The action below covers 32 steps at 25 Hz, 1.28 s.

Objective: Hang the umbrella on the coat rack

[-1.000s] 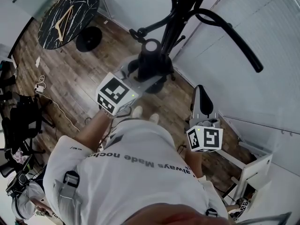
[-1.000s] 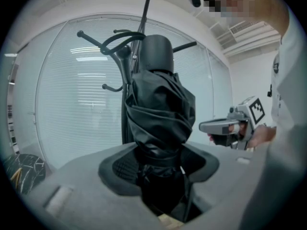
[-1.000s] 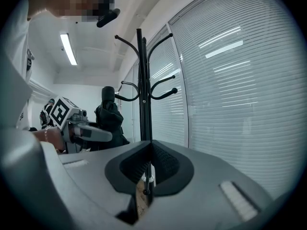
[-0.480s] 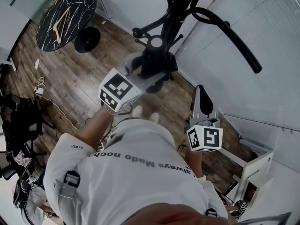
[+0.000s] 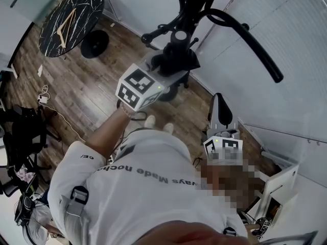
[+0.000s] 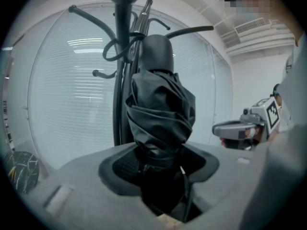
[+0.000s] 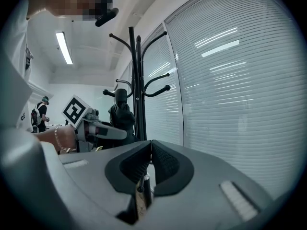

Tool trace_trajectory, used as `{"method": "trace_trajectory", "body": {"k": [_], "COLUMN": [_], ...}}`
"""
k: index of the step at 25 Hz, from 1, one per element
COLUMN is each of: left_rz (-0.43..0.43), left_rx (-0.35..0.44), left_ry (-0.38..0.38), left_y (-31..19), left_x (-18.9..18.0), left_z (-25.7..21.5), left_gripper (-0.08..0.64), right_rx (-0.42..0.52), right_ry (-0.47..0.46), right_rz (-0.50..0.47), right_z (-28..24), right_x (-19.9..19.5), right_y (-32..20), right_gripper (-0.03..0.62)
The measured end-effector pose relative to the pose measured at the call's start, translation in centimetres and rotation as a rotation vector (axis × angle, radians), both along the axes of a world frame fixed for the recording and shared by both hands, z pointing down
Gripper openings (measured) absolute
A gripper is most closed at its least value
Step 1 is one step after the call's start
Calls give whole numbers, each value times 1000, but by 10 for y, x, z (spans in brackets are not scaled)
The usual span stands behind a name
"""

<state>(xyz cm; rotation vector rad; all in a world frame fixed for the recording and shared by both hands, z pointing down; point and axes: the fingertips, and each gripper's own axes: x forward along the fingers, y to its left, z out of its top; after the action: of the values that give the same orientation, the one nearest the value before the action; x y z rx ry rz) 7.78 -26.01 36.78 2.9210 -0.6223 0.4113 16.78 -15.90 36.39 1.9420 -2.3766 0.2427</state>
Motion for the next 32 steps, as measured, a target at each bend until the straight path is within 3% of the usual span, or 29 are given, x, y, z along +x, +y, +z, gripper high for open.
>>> {"method": "trace_trajectory", "body": {"k": [14, 32], "left_rz": [-124, -244], "left_rx": [-65, -58], "left_ry": [-68, -136], "left_y": [-4, -8], "left_x": [8, -21], "left_z": [50, 105], "left_gripper": [241, 247], "right_rx": [-22, -51], "right_ry": [-11, -19], "right_rz": [-8, -44], "right_z": [9, 21], "right_x": [5, -5], "right_y": [-2, 4], "right_gripper": [2, 2]}}
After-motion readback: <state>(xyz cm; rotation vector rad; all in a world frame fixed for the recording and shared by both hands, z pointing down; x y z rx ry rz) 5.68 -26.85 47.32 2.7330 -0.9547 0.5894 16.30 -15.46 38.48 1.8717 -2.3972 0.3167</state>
